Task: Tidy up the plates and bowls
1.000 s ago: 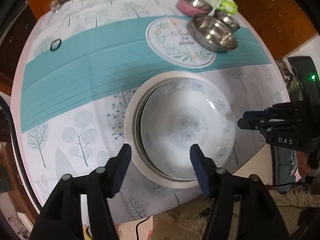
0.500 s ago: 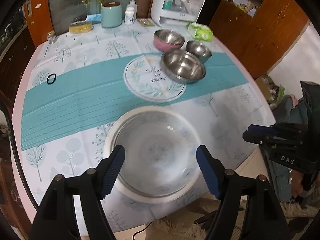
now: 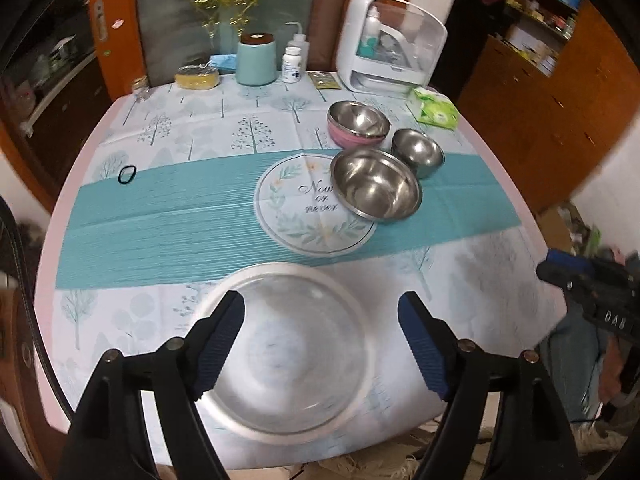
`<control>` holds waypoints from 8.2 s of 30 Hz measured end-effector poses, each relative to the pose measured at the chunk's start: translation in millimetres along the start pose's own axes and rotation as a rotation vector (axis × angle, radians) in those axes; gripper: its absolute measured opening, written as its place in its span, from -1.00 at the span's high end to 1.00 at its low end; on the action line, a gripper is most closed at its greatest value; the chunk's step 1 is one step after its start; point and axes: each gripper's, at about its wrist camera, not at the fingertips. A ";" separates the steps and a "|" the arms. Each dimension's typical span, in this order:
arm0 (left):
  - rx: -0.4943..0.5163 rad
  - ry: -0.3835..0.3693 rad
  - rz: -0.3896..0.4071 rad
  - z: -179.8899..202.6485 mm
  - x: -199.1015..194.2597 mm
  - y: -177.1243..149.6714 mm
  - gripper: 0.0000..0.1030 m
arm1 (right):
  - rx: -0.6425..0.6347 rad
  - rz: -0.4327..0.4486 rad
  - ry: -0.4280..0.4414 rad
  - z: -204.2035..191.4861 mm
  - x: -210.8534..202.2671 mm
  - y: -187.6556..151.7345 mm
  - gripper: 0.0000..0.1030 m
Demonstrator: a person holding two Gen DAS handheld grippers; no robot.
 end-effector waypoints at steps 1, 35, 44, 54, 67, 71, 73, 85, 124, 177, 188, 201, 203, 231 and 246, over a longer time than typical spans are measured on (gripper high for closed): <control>-0.022 0.003 0.007 9.0 2.6 3.3 -0.52 | -0.015 -0.002 0.008 13.3 0.1 3.5 0.27; -0.159 0.069 -0.179 0.3 208.9 142.7 -0.48 | 0.166 -0.201 0.207 102.9 187.8 135.7 0.27; -0.176 -0.038 -0.276 -12.7 245.8 154.0 -0.09 | 0.216 -0.301 0.215 93.4 235.2 143.5 0.27; -0.176 -0.095 -0.346 -14.0 268.4 155.2 0.53 | 0.213 -0.344 0.222 93.7 249.2 143.5 0.73; -0.149 -0.120 -0.384 -5.7 264.7 146.5 0.86 | 0.211 -0.340 0.257 99.8 238.8 138.7 0.82; -0.120 -0.128 -0.373 5.9 249.4 140.2 0.86 | 0.213 -0.334 0.268 103.7 226.2 131.7 0.82; -0.101 -0.132 -0.363 13.7 238.8 138.2 0.86 | 0.212 -0.331 0.269 105.5 218.6 126.9 0.82; 0.012 -0.139 -0.302 61.2 173.2 104.7 0.84 | 0.192 -0.278 0.260 116.9 154.6 93.1 0.82; -0.052 -0.098 -0.451 86.2 174.4 -31.7 0.79 | 0.104 -0.452 0.206 112.2 159.3 -15.1 0.82; -0.063 0.143 -0.006 136.9 63.0 21.4 -0.10 | -0.044 -0.164 0.166 141.5 60.5 13.2 0.48; -0.005 0.189 0.065 143.7 7.1 70.4 -0.38 | -0.269 0.157 0.025 132.4 -16.5 83.1 0.48; 0.081 0.270 0.164 116.5 -3.3 172.2 -0.63 | -0.242 0.219 -0.032 130.8 -16.1 189.9 0.00; 0.086 0.265 0.157 107.7 7.4 189.6 -0.63 | -0.234 0.207 -0.029 128.5 -5.0 206.0 0.00; -0.154 -0.038 -0.241 5.0 301.6 276.4 -0.10 | -0.027 -0.283 0.121 111.8 295.0 296.6 0.04; -0.094 -0.063 -0.316 15.0 313.4 267.7 0.72 | 0.031 -0.363 0.214 112.1 314.0 293.0 0.83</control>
Point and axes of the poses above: each gripper's, at about its wrist camera, not at the fingertips, and x roughly the way its jaws point, z to its right, y to its top, and after that the axes turned 2 degrees about -z, right-handed
